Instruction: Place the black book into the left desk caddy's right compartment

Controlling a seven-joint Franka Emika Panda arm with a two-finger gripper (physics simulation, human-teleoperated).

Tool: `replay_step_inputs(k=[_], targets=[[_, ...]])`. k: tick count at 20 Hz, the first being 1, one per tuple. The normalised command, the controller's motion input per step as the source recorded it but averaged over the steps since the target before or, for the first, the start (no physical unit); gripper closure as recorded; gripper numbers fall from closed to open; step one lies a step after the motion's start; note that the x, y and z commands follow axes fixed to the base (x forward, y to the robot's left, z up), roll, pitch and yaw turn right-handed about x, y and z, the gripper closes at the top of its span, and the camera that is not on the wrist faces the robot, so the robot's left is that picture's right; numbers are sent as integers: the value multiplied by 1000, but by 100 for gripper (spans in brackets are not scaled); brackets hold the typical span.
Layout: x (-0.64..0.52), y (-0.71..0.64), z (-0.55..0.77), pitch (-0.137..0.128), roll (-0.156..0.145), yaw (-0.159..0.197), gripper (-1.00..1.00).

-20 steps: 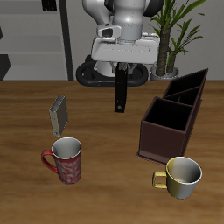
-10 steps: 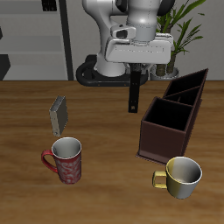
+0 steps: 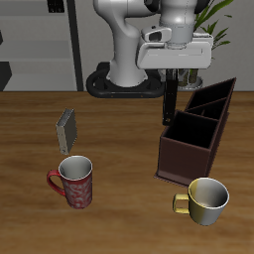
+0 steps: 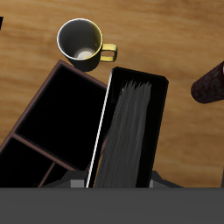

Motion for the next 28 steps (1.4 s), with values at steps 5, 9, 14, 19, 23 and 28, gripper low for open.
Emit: replay_step_inputs(k=[5, 9, 14, 19, 23, 28], targets=[[-42, 242, 151, -20, 28, 12, 100], [-16, 269, 132, -11, 37, -5, 100], [12, 332, -57, 13, 56, 1, 100], [114, 136, -41, 15, 23, -2, 100], [94, 164, -72, 2, 22, 30, 100], [192, -6, -87, -1, -11, 6, 100]])
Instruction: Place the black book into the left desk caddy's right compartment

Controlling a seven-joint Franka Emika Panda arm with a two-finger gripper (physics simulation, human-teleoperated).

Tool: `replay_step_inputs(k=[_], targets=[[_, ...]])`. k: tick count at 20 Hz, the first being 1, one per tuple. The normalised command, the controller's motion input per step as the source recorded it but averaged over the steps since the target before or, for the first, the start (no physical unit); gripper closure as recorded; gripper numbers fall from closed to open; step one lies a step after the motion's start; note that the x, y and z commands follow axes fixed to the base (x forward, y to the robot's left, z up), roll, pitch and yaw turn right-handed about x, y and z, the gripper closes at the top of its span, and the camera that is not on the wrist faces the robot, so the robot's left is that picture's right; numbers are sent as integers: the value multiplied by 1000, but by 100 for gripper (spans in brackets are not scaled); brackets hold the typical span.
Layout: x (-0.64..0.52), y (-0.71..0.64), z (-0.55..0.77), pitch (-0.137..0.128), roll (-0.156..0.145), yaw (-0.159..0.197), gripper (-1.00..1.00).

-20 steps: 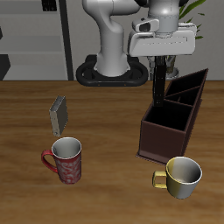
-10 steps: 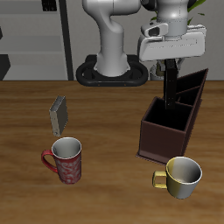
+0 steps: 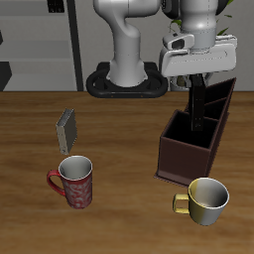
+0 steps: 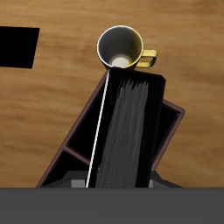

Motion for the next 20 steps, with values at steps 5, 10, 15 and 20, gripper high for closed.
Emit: replay_step_inputs(k=[5, 10, 15, 20], targets=[[105, 17, -240, 19, 3, 15, 100], [119, -41, -282, 48, -3, 4, 100], [131, -99, -417, 53, -15, 1, 100], [112, -200, -325, 44, -32, -11, 100]])
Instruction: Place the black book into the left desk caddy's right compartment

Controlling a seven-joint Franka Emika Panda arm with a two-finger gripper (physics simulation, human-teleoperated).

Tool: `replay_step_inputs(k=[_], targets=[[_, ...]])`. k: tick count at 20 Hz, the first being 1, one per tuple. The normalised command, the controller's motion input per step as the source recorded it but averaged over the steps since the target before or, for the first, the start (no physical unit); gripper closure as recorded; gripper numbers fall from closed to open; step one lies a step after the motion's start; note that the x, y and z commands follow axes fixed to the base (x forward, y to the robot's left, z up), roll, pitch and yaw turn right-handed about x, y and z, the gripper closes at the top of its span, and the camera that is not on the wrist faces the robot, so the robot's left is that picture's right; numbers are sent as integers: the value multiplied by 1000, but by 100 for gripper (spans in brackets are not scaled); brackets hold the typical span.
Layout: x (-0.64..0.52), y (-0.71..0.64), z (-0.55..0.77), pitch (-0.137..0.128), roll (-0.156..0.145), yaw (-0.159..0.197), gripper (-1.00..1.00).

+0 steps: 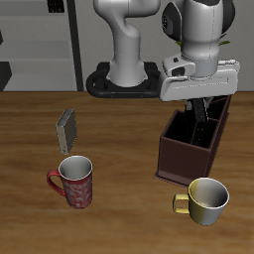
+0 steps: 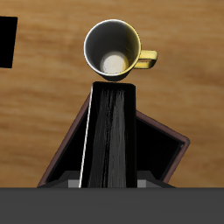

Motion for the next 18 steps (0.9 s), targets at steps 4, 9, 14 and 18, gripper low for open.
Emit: replay_step_inputs(k=[4, 9, 14, 18], targets=[[105, -207, -382, 49, -33, 14, 100], [68, -134, -284, 41, -27, 4, 100], [71, -153, -404, 58, -30, 7, 100], [52, -117, -484, 65, -17, 18, 100]])
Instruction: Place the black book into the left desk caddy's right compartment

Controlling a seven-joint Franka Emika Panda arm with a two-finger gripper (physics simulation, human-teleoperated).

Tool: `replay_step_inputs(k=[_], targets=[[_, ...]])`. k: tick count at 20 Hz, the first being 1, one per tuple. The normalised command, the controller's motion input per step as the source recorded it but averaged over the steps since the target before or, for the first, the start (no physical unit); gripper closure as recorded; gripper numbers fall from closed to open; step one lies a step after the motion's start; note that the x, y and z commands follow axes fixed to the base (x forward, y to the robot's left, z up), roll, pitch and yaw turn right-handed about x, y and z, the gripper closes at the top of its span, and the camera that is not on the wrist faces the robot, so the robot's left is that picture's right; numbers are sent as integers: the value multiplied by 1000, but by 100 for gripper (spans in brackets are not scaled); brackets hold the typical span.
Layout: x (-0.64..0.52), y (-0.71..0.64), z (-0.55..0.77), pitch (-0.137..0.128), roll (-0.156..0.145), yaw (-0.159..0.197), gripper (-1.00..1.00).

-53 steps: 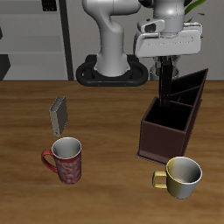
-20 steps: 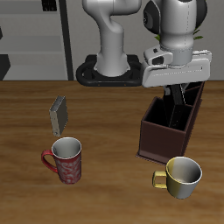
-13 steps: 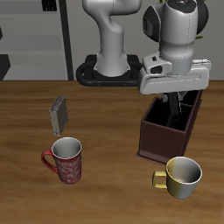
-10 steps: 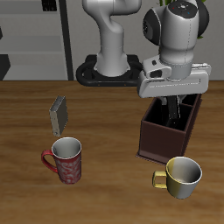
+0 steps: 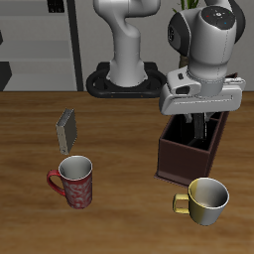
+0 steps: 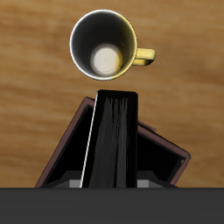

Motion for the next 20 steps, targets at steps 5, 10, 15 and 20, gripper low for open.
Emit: replay_step_inputs(k=[5, 10, 15, 20], targets=[[68, -89, -330, 46, -16, 8, 100], [68, -163, -214, 51, -48, -21, 100], [-147, -55, 260, -48, 19, -24, -100], [-150, -10, 180, -23, 13, -11, -100]])
